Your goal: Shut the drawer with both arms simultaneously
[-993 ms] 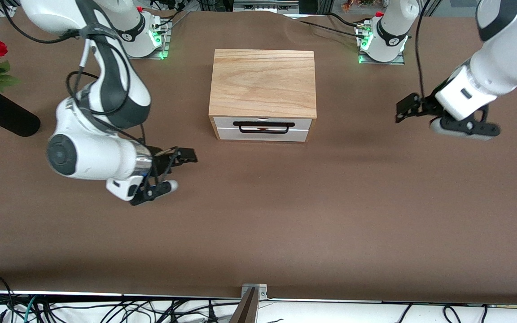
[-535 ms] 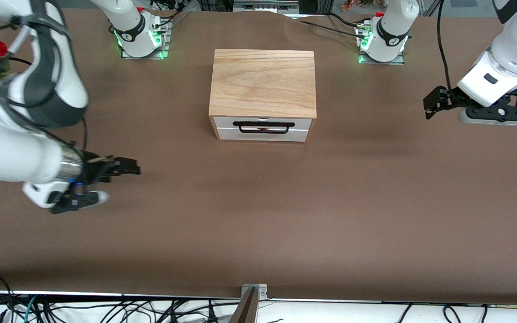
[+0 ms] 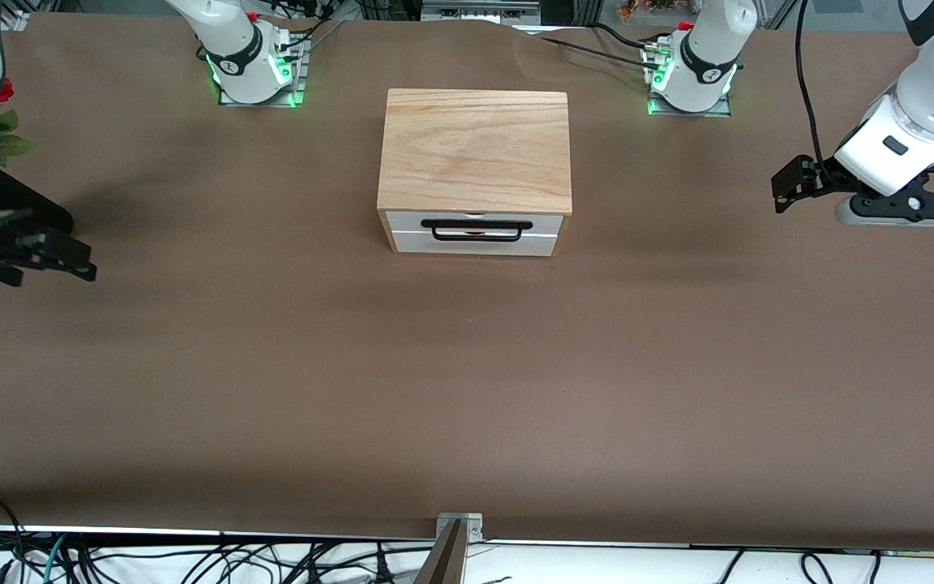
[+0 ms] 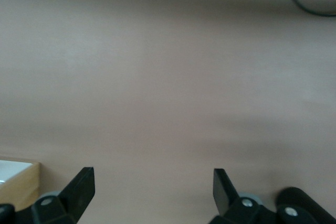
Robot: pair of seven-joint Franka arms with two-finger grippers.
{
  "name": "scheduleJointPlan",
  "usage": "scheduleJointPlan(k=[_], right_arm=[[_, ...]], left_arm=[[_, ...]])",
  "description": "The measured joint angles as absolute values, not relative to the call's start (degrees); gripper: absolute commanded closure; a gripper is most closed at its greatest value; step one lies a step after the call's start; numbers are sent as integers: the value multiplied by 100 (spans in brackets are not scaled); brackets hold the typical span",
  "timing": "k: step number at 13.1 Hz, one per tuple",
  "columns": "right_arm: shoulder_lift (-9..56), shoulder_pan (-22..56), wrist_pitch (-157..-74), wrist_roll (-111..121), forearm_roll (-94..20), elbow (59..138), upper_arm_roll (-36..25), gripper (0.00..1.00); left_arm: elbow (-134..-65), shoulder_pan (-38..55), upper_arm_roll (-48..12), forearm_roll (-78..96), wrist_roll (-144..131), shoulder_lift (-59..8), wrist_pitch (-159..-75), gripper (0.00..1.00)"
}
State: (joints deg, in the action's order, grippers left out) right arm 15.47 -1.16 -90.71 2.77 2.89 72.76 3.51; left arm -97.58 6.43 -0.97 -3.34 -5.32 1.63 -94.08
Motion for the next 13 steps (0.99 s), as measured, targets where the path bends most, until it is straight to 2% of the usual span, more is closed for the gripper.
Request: scheduleJointPlan(k=[5, 13], right_arm=[[625, -215, -9040, 246, 411, 8211, 345, 0], [590, -208, -9038, -827, 410, 8489, 526, 0]], left_arm=[[-9757, 653, -136, -334, -534, 162, -9367, 0], [-9755, 689, -202, -334, -540, 130, -9342, 0]])
